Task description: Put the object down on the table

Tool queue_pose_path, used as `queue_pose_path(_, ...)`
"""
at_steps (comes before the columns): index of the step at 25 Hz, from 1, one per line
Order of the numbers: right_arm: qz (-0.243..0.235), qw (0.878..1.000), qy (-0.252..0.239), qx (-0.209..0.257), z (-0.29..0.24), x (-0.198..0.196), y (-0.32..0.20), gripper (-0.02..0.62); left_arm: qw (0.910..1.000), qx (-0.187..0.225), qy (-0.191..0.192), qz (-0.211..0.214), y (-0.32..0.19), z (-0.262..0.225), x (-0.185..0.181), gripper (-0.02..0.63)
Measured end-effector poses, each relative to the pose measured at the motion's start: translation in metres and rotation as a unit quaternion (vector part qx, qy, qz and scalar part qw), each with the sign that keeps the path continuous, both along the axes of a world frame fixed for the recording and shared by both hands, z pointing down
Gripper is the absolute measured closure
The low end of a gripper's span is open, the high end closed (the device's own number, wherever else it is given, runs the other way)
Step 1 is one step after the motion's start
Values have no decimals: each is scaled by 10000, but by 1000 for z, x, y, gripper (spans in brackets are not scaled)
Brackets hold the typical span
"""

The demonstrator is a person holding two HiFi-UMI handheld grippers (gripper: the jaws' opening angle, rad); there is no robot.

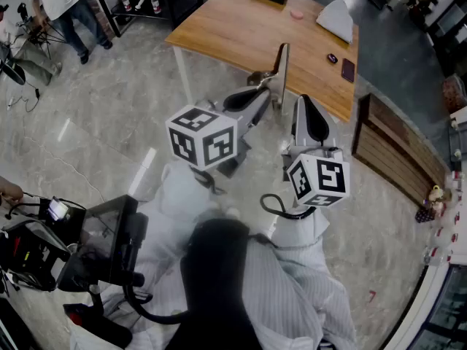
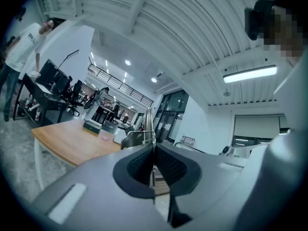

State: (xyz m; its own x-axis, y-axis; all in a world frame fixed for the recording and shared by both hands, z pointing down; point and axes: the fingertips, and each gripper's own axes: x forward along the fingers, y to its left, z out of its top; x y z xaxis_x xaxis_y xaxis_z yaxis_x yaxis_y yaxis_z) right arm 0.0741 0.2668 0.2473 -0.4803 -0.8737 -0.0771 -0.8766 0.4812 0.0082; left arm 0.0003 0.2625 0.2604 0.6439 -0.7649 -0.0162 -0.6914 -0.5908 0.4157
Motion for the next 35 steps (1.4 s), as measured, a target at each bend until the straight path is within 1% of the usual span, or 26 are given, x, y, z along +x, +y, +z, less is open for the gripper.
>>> queue_pose_path(11,-130,9998,-116,-29,-8,3,-12,583,9999,-30,-46,-89,-11,-8,4,603)
queue_pose_path(16,-155,9997,-158,-51,-7,22,-20,583,9998,-129,-40,-121,-19,-2,18,603)
queue_pose_path(21,-187,9992,-277,-204,11,36,-40,581,9994,-298,-4,-164,-41,16,23,603)
queue_pose_path(24,-205,9990,-256,-288,21,35,-68,581,9992,-375,-15,-140,-69,26,20,603)
queue_pose_path(27,-223,9989,-185,-381,30,31,-106,582,9989,-460,-50,-77,-108,36,14,603)
queue_pose_path(31,-112,9989,-189,-414,40,22,-173,581,9983,-564,-100,48,-176,47,1,603)
queue_pose_path(35,109,9984,-204,-522,47,8,-252,581,9972,-685,-166,251,-255,53,-17,603)
